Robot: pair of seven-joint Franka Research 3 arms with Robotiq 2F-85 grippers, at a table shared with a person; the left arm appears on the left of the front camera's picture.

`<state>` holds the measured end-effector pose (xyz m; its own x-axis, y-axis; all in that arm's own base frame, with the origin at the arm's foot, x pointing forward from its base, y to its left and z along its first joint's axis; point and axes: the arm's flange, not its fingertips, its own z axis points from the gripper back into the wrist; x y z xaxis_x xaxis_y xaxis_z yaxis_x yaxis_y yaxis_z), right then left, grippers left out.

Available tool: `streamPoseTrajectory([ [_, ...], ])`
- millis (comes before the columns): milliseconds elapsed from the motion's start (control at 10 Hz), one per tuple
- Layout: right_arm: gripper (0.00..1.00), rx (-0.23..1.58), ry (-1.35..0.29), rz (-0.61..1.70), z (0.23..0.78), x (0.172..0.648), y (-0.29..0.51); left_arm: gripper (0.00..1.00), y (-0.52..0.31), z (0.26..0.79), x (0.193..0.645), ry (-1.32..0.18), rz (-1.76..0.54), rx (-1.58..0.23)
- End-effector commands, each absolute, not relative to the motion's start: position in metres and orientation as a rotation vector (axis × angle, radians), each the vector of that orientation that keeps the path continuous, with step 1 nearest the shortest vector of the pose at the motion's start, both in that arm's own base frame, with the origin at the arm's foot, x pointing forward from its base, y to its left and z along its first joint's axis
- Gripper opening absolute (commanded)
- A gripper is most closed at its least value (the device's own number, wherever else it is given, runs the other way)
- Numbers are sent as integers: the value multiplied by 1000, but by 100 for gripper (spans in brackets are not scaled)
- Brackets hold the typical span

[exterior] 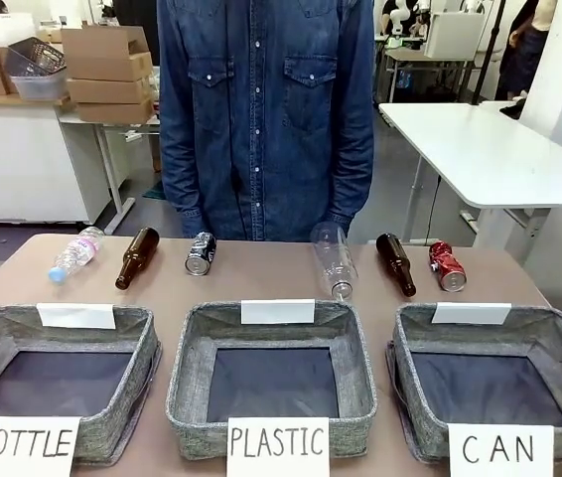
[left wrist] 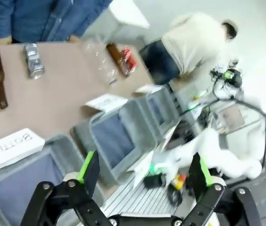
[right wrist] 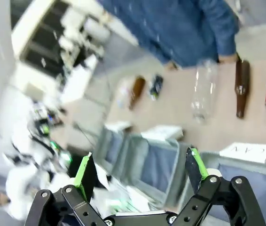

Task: Sort the can waste into the basket.
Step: Pick up the can waste from the table and place it in the right Fabric basket.

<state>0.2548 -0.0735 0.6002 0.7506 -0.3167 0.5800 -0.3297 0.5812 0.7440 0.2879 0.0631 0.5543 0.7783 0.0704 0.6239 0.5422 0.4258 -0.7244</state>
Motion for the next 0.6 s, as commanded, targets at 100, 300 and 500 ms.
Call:
streamPoseTrajectory([
  [100, 100, 976, -753, 9, 600, 255, -74, 100, 16, 530, 267, -714, -144, -995],
  [300, 100, 976, -753, 9, 600, 255, -74, 100, 63, 557, 292, -668, -276, -1133],
  [500, 100, 976, -753, 9, 600, 255, -74, 100, 63, 557, 292, -668, -276, -1133],
])
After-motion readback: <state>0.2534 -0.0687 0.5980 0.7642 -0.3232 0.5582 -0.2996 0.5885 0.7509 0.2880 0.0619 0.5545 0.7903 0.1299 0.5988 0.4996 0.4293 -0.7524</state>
